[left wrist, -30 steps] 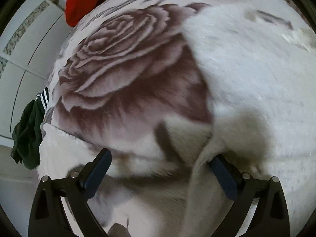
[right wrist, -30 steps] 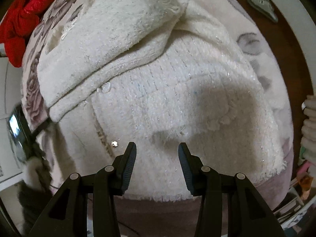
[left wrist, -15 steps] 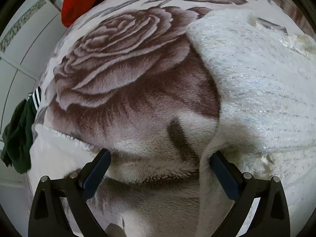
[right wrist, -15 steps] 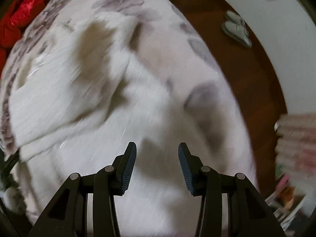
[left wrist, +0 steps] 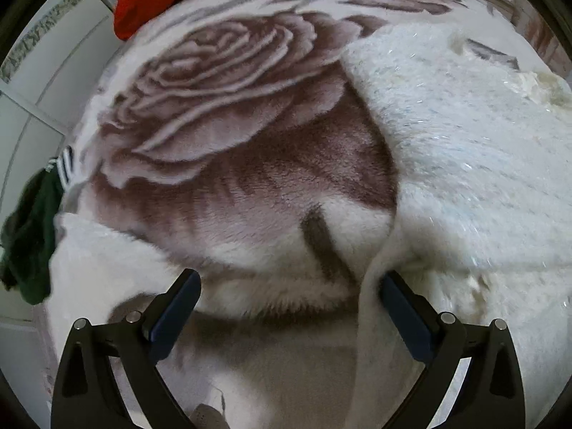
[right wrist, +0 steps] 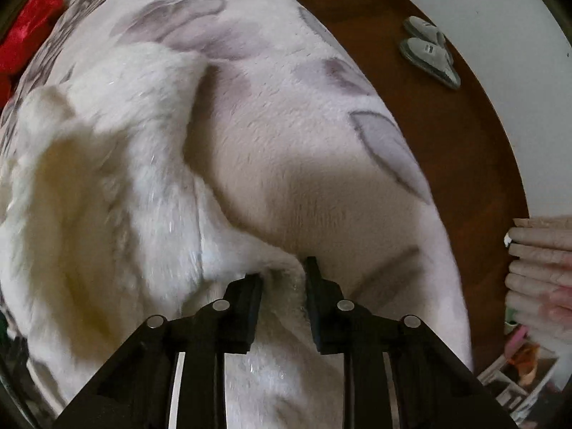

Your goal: Fold large clothes

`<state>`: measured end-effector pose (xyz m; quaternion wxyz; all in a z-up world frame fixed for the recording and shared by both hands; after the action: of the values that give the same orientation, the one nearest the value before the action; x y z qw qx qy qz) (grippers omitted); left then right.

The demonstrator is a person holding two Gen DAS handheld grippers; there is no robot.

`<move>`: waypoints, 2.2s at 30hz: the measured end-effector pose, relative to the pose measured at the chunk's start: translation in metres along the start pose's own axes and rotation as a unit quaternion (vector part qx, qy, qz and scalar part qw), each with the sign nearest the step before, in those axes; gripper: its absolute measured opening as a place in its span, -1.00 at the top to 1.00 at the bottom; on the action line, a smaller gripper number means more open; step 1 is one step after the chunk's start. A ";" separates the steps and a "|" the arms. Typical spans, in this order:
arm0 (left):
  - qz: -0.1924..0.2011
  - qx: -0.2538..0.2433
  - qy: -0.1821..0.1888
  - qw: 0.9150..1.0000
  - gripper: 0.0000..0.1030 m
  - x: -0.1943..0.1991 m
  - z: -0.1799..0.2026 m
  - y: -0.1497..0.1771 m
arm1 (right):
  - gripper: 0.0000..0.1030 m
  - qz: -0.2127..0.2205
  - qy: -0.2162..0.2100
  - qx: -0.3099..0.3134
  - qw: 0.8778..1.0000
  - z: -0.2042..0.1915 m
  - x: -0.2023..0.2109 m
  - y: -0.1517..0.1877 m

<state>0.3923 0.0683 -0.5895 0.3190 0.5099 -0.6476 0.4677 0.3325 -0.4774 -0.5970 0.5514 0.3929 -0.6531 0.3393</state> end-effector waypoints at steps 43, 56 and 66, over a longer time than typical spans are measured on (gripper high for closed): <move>0.012 0.030 -0.186 0.982 -1.00 0.107 0.159 0.066 | 0.87 -0.102 -0.259 0.181 0.943 -0.048 -0.057 -0.197; -0.013 0.039 -0.196 0.980 -1.00 0.124 0.179 0.082 | 0.99 -0.066 -0.192 0.184 0.962 -0.054 -0.018 -0.231; -0.043 0.029 -0.199 0.979 -1.00 0.129 0.184 0.121 | 0.01 -0.156 -0.179 0.291 0.927 -0.011 -0.020 -0.044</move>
<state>0.2527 -0.1448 -0.5749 0.1888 0.6294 -0.6616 0.3612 0.3779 -0.4851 -0.6147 0.3327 0.6870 -0.5438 0.3487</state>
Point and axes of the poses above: each gripper's, at about its wrist camera, not at the fingertips, and x roughly against the way its jaws point, z to its right, y to its underside, the point moved 1 cm from there along -x, roughly the way its jaws point, and after that the axes turned 8 degrees about -y, right-handed, at the moved point
